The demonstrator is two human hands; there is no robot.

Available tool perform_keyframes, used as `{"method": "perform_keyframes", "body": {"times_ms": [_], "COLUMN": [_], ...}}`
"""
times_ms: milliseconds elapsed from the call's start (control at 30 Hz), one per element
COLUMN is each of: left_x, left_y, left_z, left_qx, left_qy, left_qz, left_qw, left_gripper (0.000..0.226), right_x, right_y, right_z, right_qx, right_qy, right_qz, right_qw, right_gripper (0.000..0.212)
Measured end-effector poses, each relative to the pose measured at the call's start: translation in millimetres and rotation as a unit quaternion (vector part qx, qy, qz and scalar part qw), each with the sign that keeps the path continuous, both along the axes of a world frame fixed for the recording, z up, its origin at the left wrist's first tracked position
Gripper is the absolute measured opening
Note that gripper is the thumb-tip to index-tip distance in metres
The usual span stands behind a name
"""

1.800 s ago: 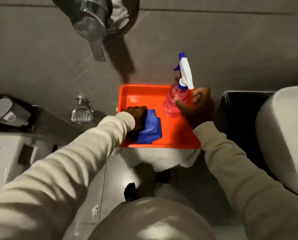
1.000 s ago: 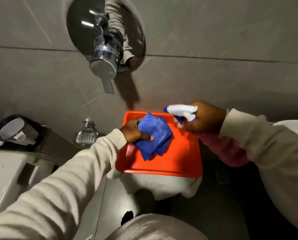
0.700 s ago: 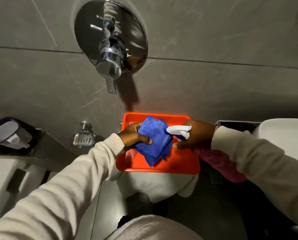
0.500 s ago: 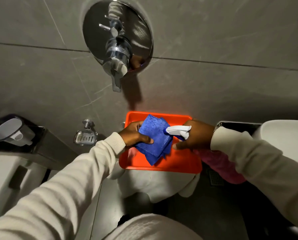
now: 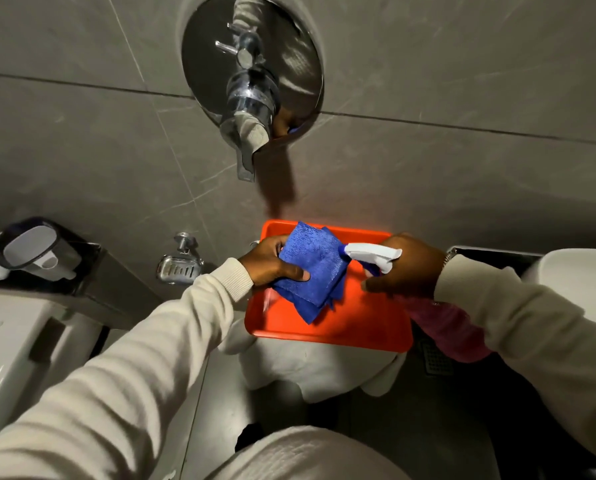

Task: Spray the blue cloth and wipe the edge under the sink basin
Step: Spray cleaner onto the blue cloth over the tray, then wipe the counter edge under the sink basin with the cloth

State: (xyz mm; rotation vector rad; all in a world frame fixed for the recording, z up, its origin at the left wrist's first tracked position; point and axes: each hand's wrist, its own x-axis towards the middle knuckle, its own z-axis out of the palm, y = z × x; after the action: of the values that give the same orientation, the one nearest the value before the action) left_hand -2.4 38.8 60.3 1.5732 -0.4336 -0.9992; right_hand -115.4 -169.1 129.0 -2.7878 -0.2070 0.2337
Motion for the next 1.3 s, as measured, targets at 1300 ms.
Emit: {"method": "perform_keyframes", "body": {"times_ms": [1300], "left_x": [-157.1], "left_y": [-94.4], "left_z": [8.3], "left_qx": [-0.012], "left_qy": [-0.122], "left_qz": [-0.260], "left_qw": [0.958], "left_gripper": [0.067], "right_x": [-195.5], "right_y": [82.0], "right_z": [-80.5], "right_qx": [0.811], "right_qy": [-0.238], "right_qz": [-0.434], "right_qw": [0.314], "right_gripper": [0.049]}}
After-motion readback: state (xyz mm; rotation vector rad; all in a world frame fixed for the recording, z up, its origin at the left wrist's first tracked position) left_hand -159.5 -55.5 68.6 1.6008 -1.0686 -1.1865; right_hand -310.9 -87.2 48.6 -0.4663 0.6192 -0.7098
